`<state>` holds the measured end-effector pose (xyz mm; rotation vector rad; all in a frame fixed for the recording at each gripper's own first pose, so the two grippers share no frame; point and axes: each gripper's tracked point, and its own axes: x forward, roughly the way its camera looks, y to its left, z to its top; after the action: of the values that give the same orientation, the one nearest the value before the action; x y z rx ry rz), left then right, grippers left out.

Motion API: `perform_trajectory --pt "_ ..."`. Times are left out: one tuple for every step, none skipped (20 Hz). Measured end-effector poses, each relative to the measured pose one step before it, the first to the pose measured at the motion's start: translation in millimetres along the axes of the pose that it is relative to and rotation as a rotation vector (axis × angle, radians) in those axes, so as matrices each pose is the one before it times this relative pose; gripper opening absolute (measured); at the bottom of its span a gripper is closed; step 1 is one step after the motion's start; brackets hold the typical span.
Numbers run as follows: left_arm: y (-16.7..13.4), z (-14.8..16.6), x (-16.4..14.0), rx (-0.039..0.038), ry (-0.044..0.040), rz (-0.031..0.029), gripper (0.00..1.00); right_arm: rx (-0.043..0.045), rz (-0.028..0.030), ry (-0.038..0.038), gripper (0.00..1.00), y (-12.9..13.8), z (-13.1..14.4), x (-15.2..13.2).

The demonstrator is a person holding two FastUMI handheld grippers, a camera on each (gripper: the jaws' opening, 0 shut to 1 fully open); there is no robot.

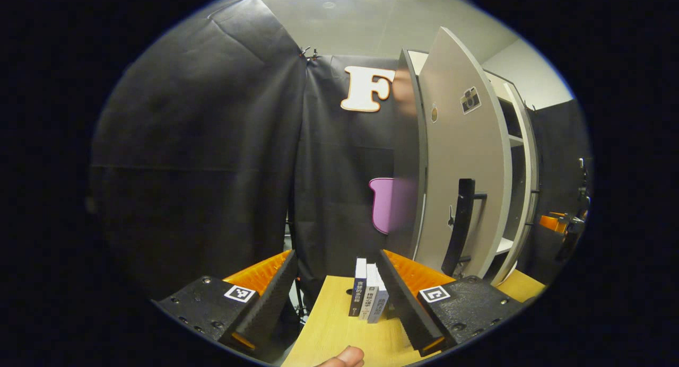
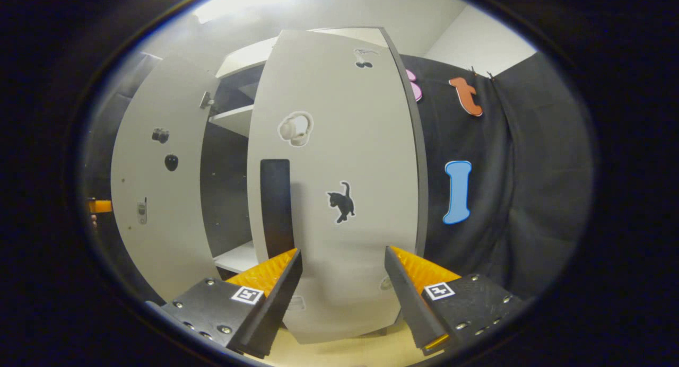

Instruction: Grasp the bottle in the cabinet with the left hand and place it on the coaster, then close the right door with the right hand and the left door with the left hand.

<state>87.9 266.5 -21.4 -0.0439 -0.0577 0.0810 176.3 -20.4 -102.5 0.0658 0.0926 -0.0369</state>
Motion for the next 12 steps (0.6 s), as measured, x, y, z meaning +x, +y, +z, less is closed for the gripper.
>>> perform_trajectory --pt "-4.43 1.27 8.61 -0.00166 -0.00171 -0.01951 0.96 -0.01075 -0.01292 -0.0019 0.95 -3.7 -1.11 -4.86" --pt "-6.78 1.36 8.63 -0.00448 -0.00195 -0.02335 0.96 -0.00858 -0.01041 -0.00162 0.95 -2.46 -1.2 -5.1" --pt "-8.13 2.92 8.93 -0.00514 -0.00191 -0.02788 0.97 -0.00129 -0.00643 -0.00139 0.95 -2.95 0.58 -4.54" --pt "-7.92 1.93 8.1 0.00009 -0.00177 -0.02418 0.96 0.01702 0.00112 0.00233 0.89 -0.38 0.42 -4.79" --pt "-6.42 1.54 6.9 0.00046 -0.00611 -0.01633 0.97 0.01715 -0.00149 -0.0012 0.9 -1.89 2.69 -4.68" --pt "-9.39 2.13 7.2 -0.00099 -0.00521 -0.01827 0.96 0.01369 -0.00337 -0.00368 0.9 -3.92 5.26 -5.63" --pt "-12.13 0.39 5.72 -0.00576 -0.00007 -0.02641 0.97 0.01137 0.00018 -0.00587 0.95 -3.26 5.27 -5.13" --pt "-21.59 1.48 5.33 -0.01236 -0.0009 -0.05897 0.94 0.00545 0.0014 -0.00674 0.95 -3.95 4.39 -5.68" --pt "-9.46 0.45 7.33 0.01318 0.00446 -0.01247 0.96 0.00007 0.001 -0.0042 0.89 -4.12 3.64 -5.29" --pt "-12.15 9.24 -10.7 0.03595 -0.02362 -0.02712 0.92 -0.00507 0.00083 -0.00316 0.89 -4.4 2.12 -4.77" --pt "-8.77 2.25 7.97 0.03406 -0.00018 -0.01779 0.87 -0.00678 -0.0002 -0.00175 0.94 -4.64 1.86 -4.7" --pt "-6.35 2.16 2.32 0.03054 0.00216 -0.00912 0.88 -0.00485 0.00033 -0.00075 0.89 -2.61 0.53 -3.53"
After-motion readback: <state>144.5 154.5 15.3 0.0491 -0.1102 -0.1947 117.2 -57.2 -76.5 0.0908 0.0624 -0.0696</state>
